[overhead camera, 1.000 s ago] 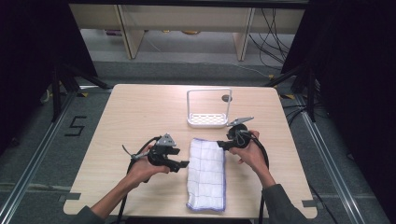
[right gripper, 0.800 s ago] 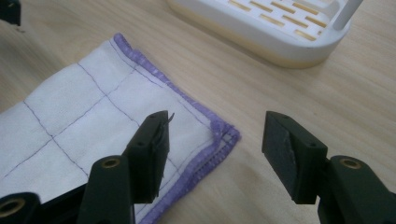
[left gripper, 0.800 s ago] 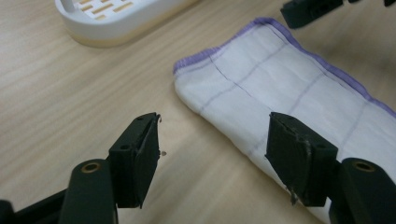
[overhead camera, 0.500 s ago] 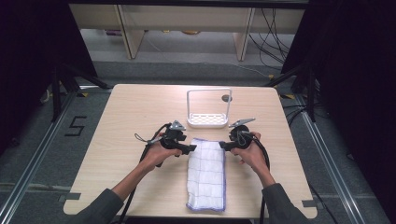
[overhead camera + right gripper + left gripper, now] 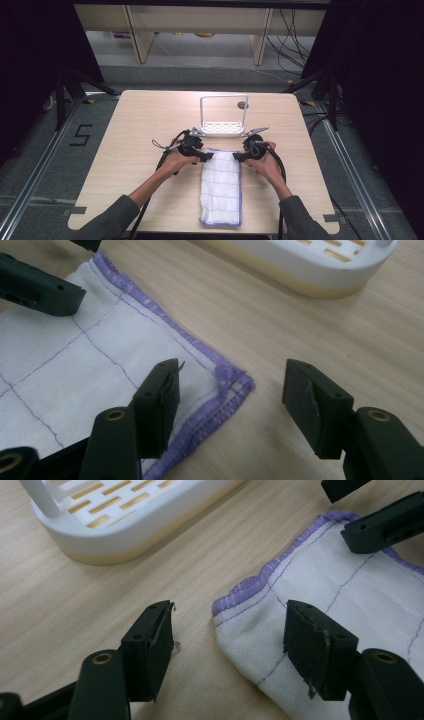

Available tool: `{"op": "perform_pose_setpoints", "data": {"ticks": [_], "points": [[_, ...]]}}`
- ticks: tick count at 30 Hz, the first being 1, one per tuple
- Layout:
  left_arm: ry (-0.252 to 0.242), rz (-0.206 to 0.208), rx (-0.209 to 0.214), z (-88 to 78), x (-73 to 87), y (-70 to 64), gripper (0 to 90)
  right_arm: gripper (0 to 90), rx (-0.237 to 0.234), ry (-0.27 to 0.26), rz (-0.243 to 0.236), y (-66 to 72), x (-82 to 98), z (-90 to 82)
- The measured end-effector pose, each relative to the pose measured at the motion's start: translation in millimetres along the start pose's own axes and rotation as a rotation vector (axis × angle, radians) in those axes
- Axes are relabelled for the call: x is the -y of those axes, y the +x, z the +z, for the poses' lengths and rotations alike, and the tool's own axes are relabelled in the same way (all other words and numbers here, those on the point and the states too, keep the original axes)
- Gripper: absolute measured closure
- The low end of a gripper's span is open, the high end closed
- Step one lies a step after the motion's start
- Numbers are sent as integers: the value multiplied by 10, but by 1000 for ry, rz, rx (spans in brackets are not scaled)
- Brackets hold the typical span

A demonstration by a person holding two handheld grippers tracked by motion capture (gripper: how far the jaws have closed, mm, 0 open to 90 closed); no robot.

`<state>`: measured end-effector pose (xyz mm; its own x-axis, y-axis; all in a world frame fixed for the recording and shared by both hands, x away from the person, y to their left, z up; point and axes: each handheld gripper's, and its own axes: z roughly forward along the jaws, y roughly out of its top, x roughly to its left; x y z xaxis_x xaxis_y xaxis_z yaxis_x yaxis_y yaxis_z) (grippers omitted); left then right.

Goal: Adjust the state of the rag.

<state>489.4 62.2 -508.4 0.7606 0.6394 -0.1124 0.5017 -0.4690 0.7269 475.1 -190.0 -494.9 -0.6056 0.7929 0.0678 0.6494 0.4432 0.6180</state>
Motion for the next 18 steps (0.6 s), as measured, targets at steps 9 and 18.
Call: {"op": "perform_pose_setpoints", "data": {"ticks": [9, 18], "points": [[4, 72, 33, 54, 10, -50, 586, 468, 15, 36, -42, 46, -18, 46], [-15, 88, 44, 42, 45, -84, 753, 712, -35, 19, -6, 21, -1, 40]]}}
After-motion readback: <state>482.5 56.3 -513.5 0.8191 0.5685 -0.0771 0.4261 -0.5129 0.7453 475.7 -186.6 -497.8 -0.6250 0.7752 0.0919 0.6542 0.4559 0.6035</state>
